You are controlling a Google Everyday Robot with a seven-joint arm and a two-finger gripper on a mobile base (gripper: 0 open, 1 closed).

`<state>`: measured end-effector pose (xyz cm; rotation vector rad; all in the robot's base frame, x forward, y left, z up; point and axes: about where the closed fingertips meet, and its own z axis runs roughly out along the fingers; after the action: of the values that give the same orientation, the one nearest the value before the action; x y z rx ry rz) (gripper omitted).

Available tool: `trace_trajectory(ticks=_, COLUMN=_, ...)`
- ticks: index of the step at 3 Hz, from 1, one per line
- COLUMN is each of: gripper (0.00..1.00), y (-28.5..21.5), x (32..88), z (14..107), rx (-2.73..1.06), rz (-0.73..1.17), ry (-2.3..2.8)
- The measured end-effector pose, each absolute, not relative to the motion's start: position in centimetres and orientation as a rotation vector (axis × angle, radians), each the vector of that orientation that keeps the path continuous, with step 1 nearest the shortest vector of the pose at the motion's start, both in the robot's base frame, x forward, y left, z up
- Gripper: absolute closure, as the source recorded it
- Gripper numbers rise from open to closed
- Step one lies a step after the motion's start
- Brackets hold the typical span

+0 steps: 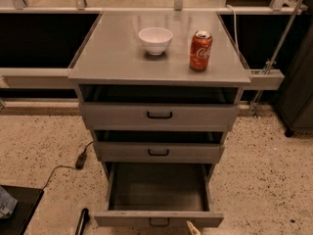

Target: Close bottom drawer

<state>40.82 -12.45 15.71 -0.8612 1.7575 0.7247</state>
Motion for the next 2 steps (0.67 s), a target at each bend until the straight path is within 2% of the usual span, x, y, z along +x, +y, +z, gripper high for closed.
trace_trajectory(ticks=2, gripper=0.0, y=-17.4, x=47.6, z=16.2, rx=-0.825, rz=0.529, ry=1.873)
